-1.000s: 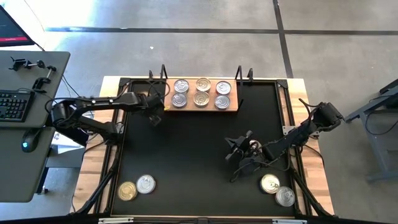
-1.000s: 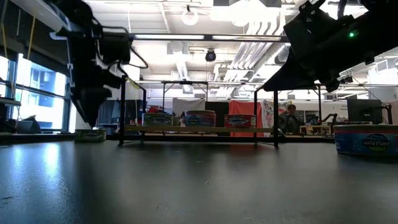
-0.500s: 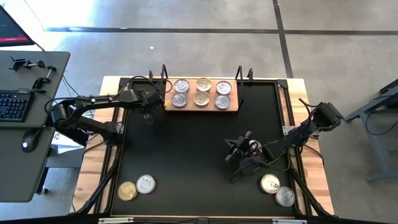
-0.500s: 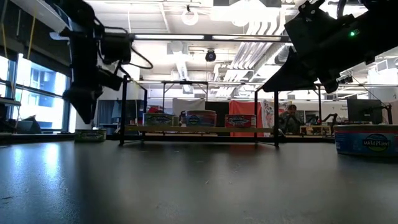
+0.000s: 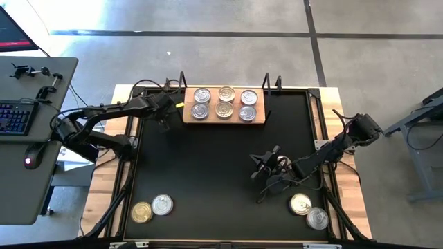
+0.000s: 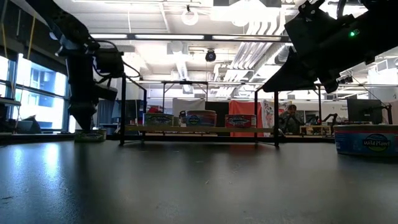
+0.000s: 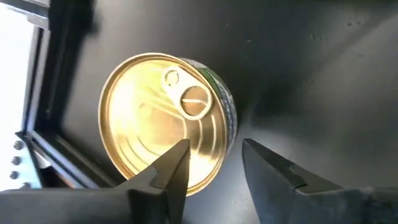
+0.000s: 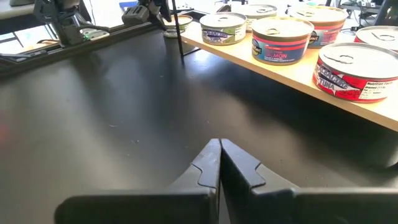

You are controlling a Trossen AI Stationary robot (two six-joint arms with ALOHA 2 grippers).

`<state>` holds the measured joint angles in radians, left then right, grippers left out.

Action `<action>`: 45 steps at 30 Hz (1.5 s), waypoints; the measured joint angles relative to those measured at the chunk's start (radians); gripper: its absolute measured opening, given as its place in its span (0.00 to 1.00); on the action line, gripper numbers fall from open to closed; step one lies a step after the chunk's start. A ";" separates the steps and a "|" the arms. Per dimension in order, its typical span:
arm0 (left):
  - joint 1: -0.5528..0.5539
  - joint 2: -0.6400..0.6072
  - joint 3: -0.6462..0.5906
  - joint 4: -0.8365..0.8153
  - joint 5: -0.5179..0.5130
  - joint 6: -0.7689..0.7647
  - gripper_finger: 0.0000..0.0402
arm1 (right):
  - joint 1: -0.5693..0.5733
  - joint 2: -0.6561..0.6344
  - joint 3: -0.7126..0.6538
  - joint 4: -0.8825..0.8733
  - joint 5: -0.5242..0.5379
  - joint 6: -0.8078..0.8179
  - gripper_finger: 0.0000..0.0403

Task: Stack canned seafood by type on shelf
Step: Stack the green tuna can on top of the green tuna can on the shelf

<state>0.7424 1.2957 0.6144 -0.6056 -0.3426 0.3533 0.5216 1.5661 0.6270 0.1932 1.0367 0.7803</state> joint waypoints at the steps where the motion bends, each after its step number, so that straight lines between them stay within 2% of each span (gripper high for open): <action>1: 0.003 0.000 0.000 -0.001 0.011 -0.001 0.32 | 0.000 0.000 0.000 0.000 0.000 0.000 0.00; 7: -0.002 -0.003 0.004 -0.045 0.138 -0.009 0.14 | 0.000 0.000 0.000 0.000 0.000 0.000 0.00; 12: -0.053 -0.004 0.005 -0.056 0.168 -0.009 0.02 | 0.000 0.000 0.000 0.000 0.000 0.000 0.00; 33: -0.403 0.002 0.037 -0.096 0.199 -0.072 0.01 | 0.000 0.000 0.000 0.009 0.000 0.005 0.00; 45: -0.648 0.001 0.039 -0.079 0.265 -0.066 0.01 | 0.000 0.000 0.000 0.010 0.000 0.005 0.00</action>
<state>0.0949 1.2968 0.6537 -0.6844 -0.0775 0.2868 0.5216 1.5661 0.6270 0.2031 1.0367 0.7853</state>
